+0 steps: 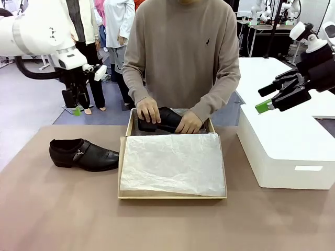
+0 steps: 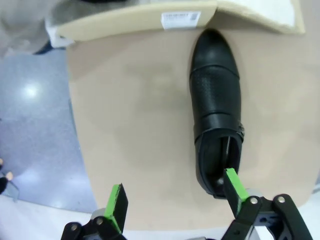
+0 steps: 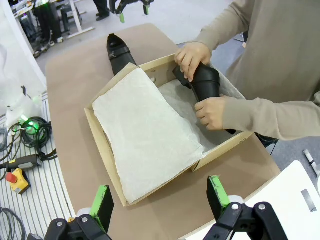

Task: Pack the shoes into the box.
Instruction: Place the other shoe of the Shoes into the Shoes Box.

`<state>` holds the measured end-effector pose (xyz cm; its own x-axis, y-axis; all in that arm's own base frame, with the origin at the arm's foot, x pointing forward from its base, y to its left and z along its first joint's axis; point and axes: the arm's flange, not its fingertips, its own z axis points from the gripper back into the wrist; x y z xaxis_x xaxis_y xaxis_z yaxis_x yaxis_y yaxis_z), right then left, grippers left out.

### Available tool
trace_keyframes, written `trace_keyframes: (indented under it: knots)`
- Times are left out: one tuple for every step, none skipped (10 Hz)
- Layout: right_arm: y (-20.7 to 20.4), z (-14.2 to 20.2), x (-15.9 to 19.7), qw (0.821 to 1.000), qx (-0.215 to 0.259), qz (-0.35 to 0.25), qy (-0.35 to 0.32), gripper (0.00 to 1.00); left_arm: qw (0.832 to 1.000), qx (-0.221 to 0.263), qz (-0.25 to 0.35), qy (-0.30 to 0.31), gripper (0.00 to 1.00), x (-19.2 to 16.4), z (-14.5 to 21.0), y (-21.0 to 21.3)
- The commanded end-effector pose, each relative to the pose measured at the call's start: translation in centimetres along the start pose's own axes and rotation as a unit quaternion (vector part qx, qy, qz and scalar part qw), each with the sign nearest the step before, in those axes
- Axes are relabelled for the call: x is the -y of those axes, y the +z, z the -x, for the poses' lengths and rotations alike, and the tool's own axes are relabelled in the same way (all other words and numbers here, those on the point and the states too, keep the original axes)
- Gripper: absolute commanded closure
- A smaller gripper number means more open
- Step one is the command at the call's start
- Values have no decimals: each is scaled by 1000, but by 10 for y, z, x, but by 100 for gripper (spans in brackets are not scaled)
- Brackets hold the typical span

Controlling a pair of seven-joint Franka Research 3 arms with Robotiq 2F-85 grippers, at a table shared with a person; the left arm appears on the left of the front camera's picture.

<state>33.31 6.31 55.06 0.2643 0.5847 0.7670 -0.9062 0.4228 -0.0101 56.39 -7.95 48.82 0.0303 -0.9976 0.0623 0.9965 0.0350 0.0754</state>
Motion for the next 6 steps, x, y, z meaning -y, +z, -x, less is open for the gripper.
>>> trace_keyframes:
  knots:
    - [-1,-1,4,1000,16,-9,11,0,1000,-13,-5,21,0,15,13,-19]
    - [-1,-1,4,1000,16,-9,11,0,999,-14,3,29,0,13,18,-28]
    - [-1,-1,4,1000,16,-9,11,0,999,-13,9,36,0,11,23,-35]
    - [-1,-1,4,1000,16,-9,11,0,999,-20,10,44,0,7,28,-43]
    - [-1,-1,4,1000,16,-9,11,0,999,-23,11,47,0,4,32,-48]
    - [-1,-1,4,1000,16,-9,11,0,998,-22,16,48,0,0,36,-51]
